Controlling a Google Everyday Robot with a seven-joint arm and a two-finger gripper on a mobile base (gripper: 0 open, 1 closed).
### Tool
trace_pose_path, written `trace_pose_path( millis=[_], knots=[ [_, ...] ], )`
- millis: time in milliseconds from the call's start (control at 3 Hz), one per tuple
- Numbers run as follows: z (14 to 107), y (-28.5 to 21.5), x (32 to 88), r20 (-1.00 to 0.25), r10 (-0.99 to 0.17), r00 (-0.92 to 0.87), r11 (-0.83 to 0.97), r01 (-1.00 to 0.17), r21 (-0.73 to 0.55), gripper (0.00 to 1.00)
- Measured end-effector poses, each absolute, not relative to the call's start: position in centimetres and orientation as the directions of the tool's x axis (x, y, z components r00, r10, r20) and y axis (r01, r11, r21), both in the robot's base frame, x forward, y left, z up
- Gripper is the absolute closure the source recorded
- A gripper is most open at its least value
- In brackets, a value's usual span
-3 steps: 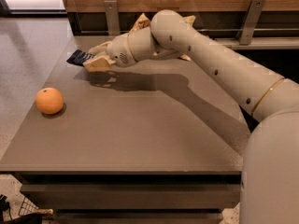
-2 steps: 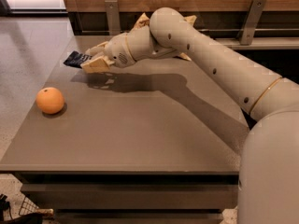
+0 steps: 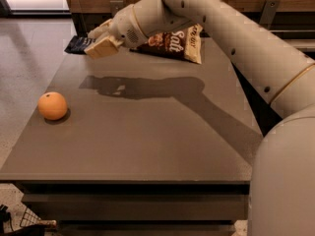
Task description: Pick rxbar blueberry
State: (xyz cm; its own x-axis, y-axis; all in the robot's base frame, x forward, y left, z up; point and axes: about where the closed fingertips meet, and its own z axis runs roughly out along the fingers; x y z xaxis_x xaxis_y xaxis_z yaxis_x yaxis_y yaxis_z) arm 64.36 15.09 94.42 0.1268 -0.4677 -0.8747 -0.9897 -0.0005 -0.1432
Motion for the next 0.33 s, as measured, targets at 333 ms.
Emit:
trace_pose_path(
  millis=[333],
  knots=[
    [97.38,14.06,63.47,-0.843,-0.51,0.172,-0.038,-0.983,-0.178,1.0]
  ],
)
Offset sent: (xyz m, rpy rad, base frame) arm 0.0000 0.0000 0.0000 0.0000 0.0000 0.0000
